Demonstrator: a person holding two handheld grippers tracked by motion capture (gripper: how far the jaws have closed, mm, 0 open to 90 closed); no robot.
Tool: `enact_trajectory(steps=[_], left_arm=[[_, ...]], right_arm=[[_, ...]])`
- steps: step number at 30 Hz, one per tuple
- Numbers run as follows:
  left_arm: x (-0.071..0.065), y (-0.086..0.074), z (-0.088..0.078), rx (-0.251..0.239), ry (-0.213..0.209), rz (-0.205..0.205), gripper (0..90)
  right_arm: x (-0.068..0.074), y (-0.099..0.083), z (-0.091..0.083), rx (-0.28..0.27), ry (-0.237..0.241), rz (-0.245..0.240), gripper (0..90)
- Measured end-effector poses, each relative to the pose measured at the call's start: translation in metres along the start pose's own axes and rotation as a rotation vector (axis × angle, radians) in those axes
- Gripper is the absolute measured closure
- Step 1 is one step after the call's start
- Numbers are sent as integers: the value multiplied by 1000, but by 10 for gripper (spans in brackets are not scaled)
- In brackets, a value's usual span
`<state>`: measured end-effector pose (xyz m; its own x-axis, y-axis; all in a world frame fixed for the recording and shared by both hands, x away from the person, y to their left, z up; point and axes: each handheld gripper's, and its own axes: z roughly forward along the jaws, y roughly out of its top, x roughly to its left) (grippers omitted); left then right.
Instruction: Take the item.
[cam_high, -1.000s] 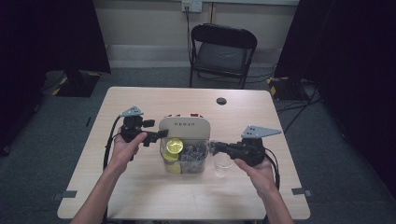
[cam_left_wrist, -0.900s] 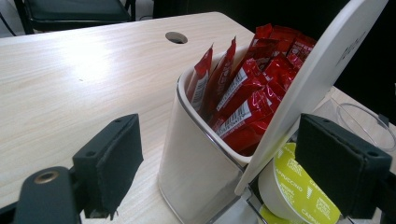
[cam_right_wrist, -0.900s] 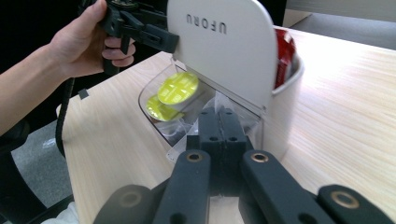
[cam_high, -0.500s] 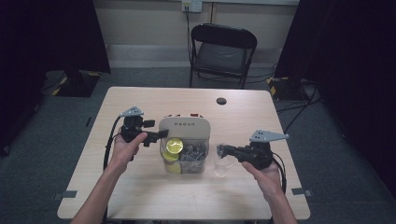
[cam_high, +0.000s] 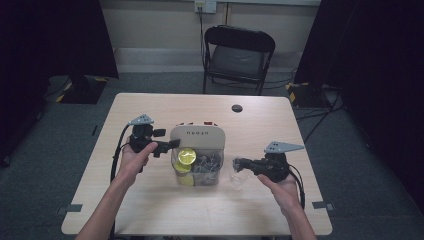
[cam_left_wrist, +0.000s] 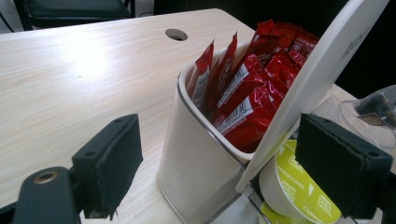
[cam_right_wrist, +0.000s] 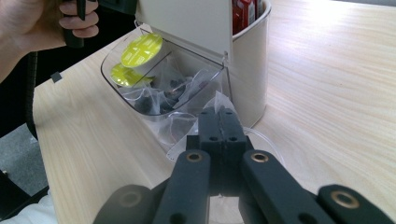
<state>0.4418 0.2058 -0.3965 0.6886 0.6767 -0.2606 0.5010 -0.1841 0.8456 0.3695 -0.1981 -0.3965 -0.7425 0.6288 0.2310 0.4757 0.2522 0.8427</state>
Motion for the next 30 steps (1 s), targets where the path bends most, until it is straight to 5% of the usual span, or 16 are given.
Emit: enact_trajectory(steps=[18,30], left_arm=[[0,0,0,4,0,-2,146],[0,0,0,6,-2,-2,146]], right_arm=[[-4,-8,7,60,-5,7,900],[-3,-8,3,43,-4,11,776]])
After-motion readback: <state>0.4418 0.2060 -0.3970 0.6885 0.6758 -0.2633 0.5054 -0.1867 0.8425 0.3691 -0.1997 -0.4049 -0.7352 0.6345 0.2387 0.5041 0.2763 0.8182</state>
